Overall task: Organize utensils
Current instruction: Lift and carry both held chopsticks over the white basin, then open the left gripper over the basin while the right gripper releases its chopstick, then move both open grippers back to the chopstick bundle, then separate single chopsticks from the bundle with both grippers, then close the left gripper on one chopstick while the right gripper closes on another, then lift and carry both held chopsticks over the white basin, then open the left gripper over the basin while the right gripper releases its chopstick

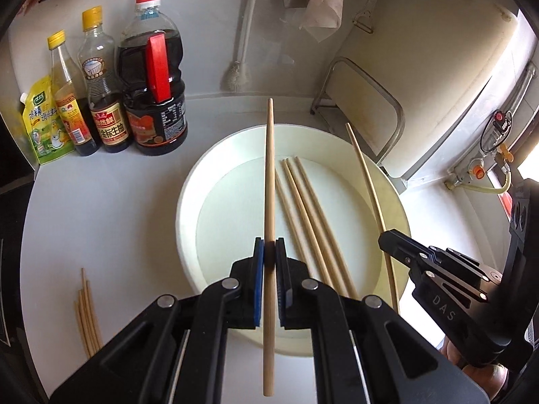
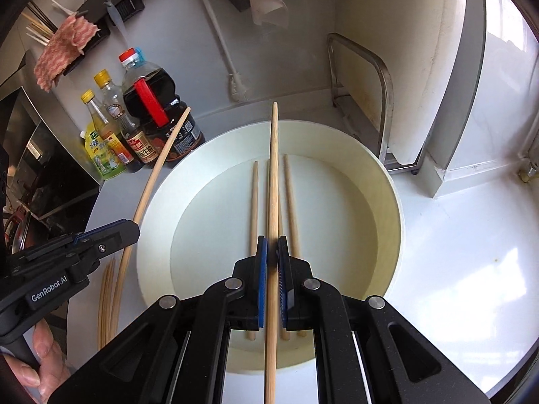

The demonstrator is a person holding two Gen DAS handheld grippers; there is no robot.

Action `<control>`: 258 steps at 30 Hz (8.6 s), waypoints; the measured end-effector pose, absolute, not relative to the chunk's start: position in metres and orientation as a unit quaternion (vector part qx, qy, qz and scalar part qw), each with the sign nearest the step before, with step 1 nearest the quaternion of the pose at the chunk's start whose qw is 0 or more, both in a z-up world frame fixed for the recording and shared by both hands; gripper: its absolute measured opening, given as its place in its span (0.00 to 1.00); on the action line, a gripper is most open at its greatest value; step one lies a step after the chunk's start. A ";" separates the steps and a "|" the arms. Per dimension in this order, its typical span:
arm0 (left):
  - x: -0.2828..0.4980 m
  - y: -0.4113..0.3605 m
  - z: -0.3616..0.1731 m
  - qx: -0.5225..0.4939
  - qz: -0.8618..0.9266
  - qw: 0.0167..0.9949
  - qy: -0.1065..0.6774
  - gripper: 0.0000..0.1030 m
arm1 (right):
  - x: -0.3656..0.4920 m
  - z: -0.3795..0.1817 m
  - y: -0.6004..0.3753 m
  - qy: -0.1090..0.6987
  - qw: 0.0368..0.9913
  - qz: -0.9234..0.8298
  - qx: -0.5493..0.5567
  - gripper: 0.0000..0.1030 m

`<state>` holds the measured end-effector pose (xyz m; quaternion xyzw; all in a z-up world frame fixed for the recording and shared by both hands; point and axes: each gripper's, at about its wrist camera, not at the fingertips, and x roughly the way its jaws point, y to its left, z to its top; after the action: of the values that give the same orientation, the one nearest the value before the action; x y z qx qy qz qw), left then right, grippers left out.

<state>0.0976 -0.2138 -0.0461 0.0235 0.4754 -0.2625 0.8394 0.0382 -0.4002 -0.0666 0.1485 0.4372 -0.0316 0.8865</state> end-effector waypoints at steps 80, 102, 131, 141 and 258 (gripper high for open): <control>0.040 0.082 -0.107 0.000 -0.074 0.848 0.524 0.58 | -0.011 -0.126 -0.125 0.531 0.835 0.101 0.100 0.34; 0.033 0.112 -0.149 -0.021 -0.051 0.830 0.556 0.59 | 0.012 -0.164 -0.075 0.553 0.827 0.097 0.031 0.35; 0.029 0.058 -0.171 0.001 -0.117 0.820 0.560 0.62 | -0.002 -0.167 -0.124 0.546 0.836 0.040 0.011 0.35; 0.028 0.047 -0.177 0.029 -0.110 0.824 0.555 0.64 | -0.001 -0.161 -0.132 0.535 0.843 0.057 0.016 0.36; 0.144 -0.256 -0.071 0.062 -0.246 0.812 0.526 0.21 | 0.072 -0.101 -0.418 0.464 0.866 -0.037 0.185 0.14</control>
<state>0.1443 -0.2557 -0.0711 0.0621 0.5262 -0.2458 0.8117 0.0725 -0.4177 -0.1011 0.1851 0.4638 -0.0368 0.8656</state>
